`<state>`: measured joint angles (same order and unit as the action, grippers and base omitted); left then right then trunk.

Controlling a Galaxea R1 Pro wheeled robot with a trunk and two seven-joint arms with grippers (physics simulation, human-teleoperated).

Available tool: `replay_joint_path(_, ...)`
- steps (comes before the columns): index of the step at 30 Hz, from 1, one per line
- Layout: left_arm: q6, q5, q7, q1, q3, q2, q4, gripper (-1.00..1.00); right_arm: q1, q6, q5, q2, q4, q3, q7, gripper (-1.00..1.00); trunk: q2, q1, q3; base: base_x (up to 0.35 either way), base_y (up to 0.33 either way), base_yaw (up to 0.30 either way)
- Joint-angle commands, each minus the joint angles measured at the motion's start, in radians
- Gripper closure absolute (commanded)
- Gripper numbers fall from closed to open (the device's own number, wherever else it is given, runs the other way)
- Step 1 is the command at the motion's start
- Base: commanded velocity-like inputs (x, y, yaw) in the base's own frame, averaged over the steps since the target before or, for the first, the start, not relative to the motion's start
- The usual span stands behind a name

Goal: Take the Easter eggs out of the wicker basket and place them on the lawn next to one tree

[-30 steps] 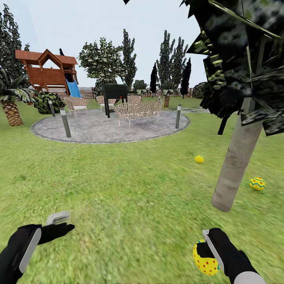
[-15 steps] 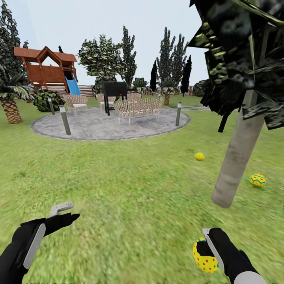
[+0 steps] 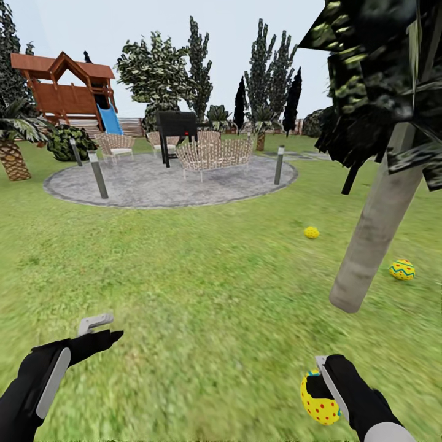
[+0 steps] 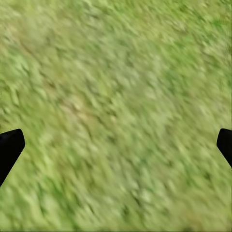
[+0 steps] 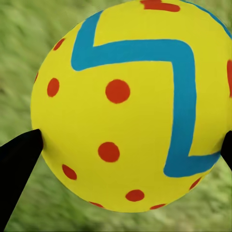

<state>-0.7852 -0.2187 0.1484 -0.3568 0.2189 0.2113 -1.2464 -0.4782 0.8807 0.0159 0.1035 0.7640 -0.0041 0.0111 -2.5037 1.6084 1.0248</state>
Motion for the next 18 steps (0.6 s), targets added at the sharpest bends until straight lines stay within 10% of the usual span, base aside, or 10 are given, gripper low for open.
replay_joint_path(1, -0.005, 0.001, 0.005, -0.001, 0.002, -0.001, -0.001, -1.00, 0.000, 0.004, 0.001, 0.000, 0.001, -0.001, 0.001, 1.00, -0.001, 0.000, 0.005, 0.000, 0.000, 0.000)
replay_joint_path(18, -0.005, 0.000, 0.005, -0.001, 0.002, 0.001, -0.002, -1.00, 0.000, 0.004, 0.001, -0.001, 0.001, -0.001, 0.001, 1.00, -0.005, 0.008, 0.071, 0.000, 0.000, 0.000)
